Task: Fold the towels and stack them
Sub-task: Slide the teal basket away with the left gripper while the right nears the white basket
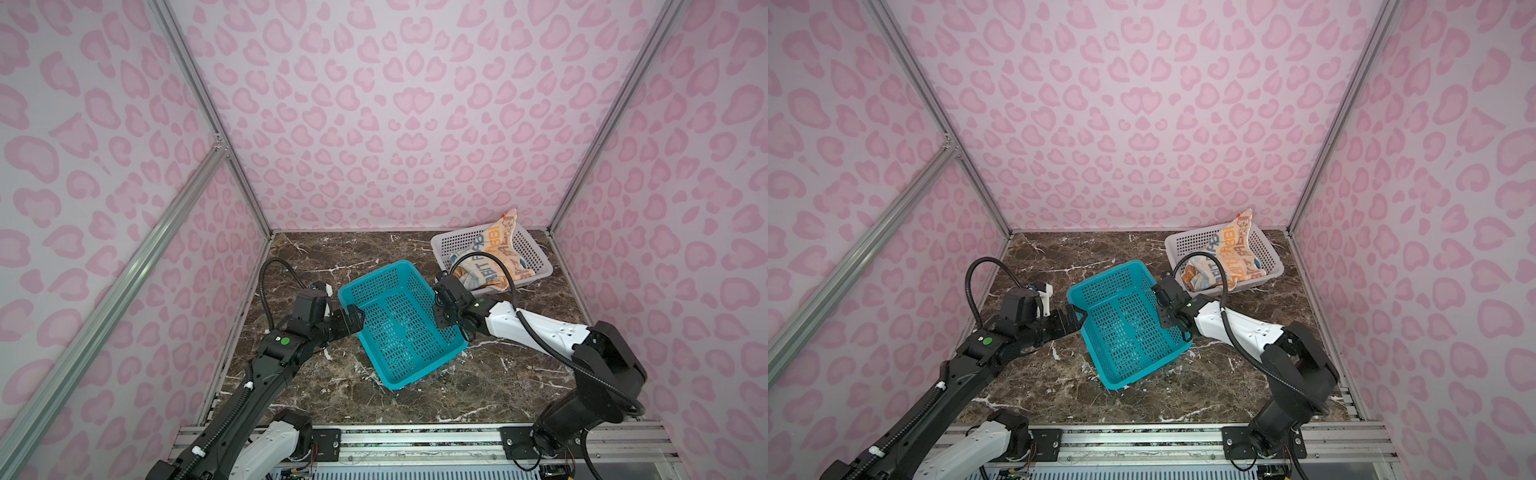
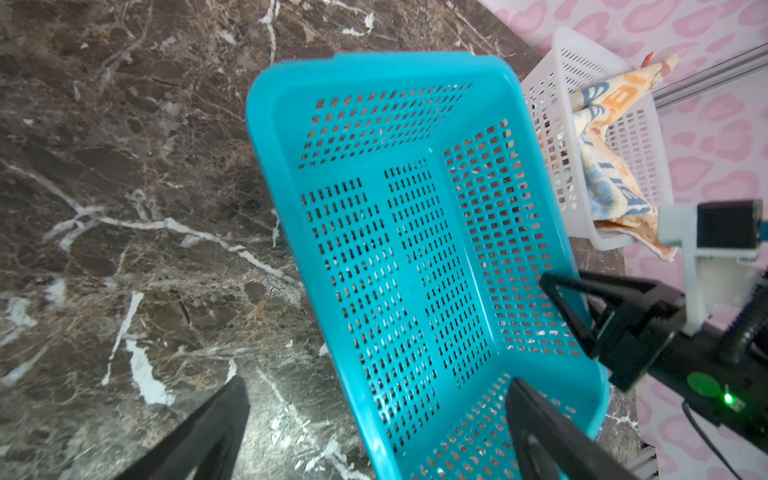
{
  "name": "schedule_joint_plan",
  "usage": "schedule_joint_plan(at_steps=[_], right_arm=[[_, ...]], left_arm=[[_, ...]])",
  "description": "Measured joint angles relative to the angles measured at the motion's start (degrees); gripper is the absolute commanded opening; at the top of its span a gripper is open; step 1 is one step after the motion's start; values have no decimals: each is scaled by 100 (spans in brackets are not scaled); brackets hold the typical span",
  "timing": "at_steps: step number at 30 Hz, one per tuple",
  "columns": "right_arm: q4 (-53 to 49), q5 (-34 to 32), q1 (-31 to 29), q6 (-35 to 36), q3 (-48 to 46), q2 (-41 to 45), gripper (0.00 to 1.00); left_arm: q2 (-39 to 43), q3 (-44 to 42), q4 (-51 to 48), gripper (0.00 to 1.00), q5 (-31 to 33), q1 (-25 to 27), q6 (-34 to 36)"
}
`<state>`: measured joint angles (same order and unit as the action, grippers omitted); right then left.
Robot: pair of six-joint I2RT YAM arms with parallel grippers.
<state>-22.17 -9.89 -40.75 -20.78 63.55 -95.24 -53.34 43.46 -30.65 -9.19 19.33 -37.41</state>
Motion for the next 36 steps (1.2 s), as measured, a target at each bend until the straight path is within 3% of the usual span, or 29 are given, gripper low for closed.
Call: schedule_joint_plan(at_steps=[7,11,16,18,23,30,36], right_arm=[[-227,44,26,706,1620,-1364,42],[-439,79,116,946,2337,-1663,60],[-459,131,269,977,2500,-1381,92],[-457,131,286,970,2363,-1091,98],[-391,212,317,719,1633,-179,100],[-332,68,533,251,337,1300,100],[-190,44,872,70,-431,2225,100]], left_arm=[[-129,94,-264,97,-24,-50,26],[-492,247,-361,97,-50,-105,120],[-1082,437,-382,100,-162,-219,170],[-1298,494,-389,89,-210,-240,210],[-1606,579,-389,74,-245,-232,293],[-1895,474,-216,74,-442,-76,291],[-1902,350,-170,53,-474,20,271]])
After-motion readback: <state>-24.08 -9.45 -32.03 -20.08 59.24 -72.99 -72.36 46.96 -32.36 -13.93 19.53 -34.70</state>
